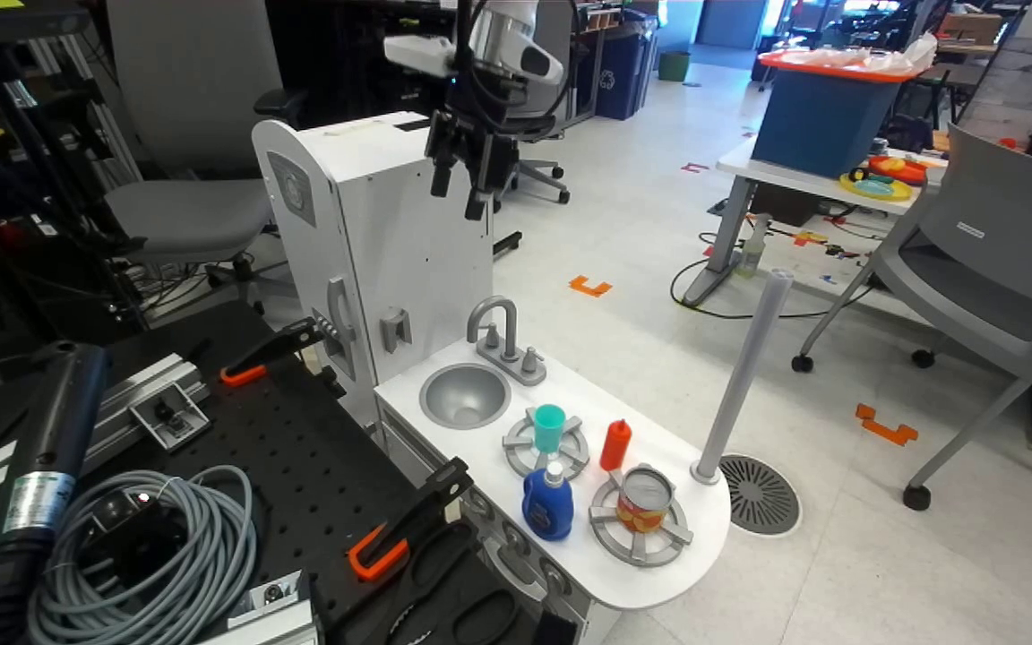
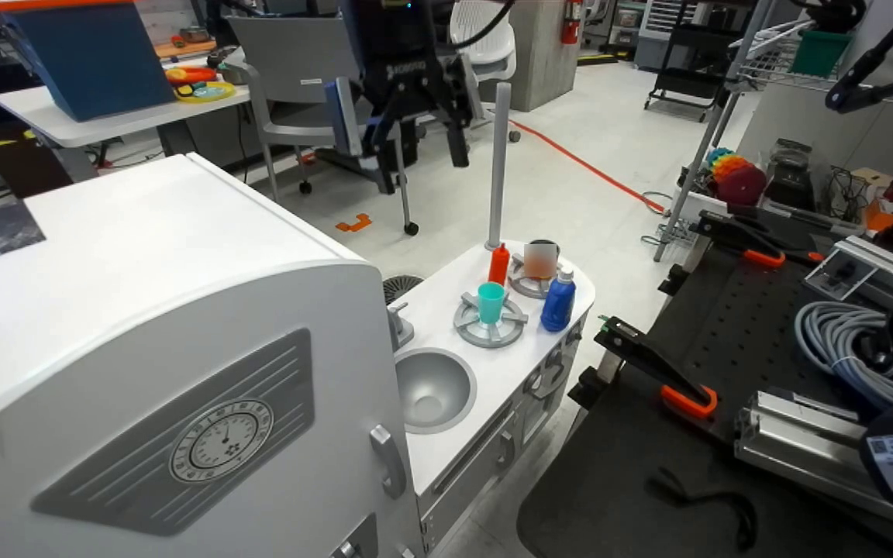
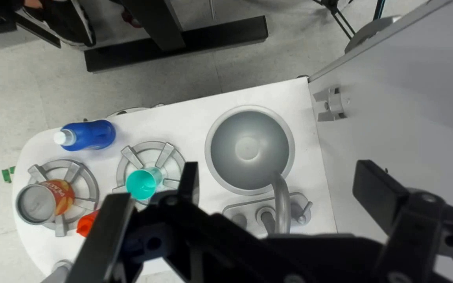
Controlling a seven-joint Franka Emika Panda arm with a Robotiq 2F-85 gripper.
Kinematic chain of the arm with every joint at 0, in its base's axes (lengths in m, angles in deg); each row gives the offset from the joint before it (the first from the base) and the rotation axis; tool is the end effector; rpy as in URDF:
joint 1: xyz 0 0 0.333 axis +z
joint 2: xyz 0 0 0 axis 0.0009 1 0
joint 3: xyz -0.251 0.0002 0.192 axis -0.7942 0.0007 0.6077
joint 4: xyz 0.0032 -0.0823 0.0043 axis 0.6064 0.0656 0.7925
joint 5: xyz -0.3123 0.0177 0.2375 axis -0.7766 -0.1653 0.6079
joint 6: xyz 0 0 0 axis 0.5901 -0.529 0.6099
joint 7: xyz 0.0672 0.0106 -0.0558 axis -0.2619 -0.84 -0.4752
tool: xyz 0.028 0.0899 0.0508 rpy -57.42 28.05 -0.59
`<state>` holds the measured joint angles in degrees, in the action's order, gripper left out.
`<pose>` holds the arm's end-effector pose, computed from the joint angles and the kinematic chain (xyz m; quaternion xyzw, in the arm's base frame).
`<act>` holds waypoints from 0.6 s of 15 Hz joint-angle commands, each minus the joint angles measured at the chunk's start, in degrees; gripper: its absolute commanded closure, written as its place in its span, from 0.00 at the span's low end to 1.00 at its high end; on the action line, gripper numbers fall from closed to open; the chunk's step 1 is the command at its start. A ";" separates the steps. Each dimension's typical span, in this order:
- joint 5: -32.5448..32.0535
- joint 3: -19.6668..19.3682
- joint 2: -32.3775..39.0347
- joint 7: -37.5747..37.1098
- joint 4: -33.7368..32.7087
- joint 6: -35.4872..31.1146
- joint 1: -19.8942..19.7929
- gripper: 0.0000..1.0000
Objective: Turn the tap faucet to the right
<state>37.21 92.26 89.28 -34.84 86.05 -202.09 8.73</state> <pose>0.6272 0.1597 0.2134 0.9861 -0.0645 -0.1528 0.0075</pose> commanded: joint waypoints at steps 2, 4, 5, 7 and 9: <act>-1.52 -2.61 13.84 0.05 -11.68 -3.50 4.28 0.00; -1.59 -2.97 18.09 0.50 -14.88 -5.16 5.24 0.00; -1.97 -3.27 19.86 0.60 -16.00 -6.00 5.90 0.00; -2.71 -3.75 23.11 0.70 -18.14 -6.69 6.89 0.00; -2.67 -4.08 25.98 0.63 -20.46 -6.16 7.39 0.00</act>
<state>35.19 89.53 110.76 -34.66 70.76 -208.53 14.63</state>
